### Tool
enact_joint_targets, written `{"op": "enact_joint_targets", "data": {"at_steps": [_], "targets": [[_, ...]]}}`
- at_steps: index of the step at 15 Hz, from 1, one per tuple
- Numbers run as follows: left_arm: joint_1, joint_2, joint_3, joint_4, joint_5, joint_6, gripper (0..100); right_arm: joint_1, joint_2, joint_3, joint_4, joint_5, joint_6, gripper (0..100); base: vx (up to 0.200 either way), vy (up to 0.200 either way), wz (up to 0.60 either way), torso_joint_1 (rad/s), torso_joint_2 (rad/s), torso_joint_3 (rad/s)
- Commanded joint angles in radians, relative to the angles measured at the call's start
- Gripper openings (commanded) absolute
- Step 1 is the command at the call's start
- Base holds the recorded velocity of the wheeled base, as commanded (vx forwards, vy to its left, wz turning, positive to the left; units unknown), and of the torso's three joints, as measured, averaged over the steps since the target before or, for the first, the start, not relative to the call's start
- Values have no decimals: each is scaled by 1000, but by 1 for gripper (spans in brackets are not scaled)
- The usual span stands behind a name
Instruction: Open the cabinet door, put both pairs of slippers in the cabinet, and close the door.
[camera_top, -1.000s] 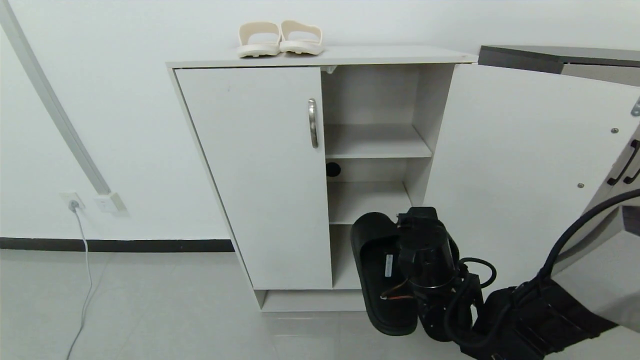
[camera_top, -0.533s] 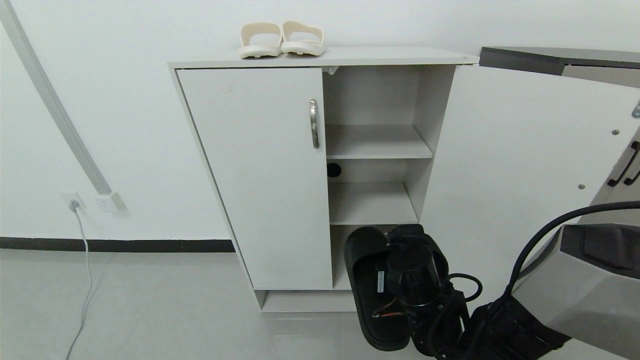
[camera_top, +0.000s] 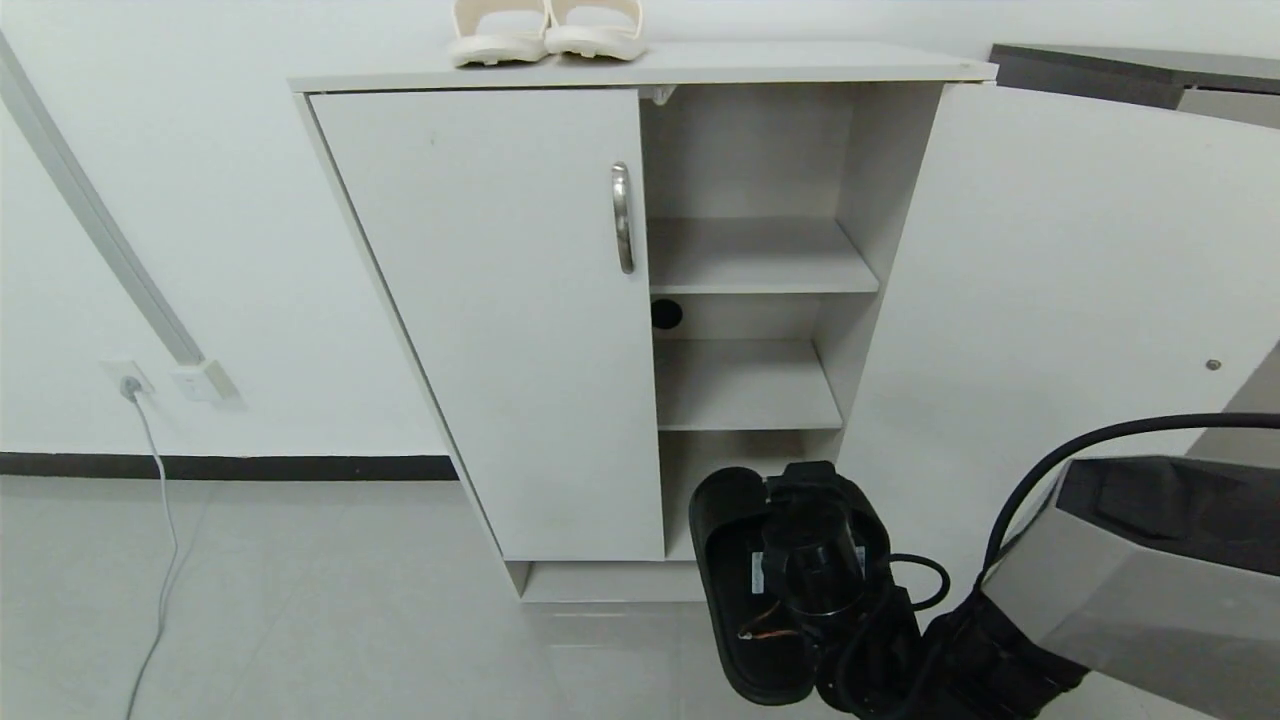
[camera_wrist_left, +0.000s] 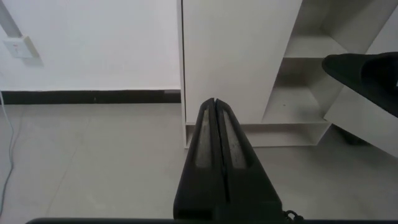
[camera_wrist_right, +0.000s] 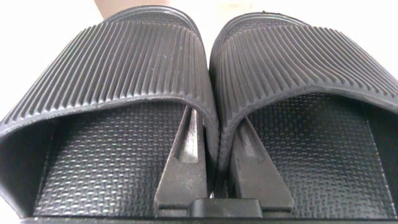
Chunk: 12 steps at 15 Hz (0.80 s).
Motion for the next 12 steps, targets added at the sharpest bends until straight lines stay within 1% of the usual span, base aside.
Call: {"op": "enact_joint_targets", "data": {"at_steps": [1,5,6,8,11,12], "targets": [[0,2,0,0,0,0,0,-18,62,-70,1,4,0,0,0,0,0,2,2,-193],[0,2,0,-2,1,0,0,-32,79,-87,-7,0,3,0,0,0,0,4,4,-193],[0,2,0,-2,3,0,0,-32,80,-84,-36,-8,-3,0,0,0,0,12,2,-178],[0,2,0,-2,4,-2,0,-32,86,-59,-151,-31,-69,0,0,0,0,6,-4,-47],[0,2,0,-2,4,-2,0,-33,99,-5,-418,-34,-217,0,0,0,0,0,0,0],[0,2,0,-2,4,-3,0,-33,105,1,-453,-34,-240,0,0,0,0,0,0,0]]}}
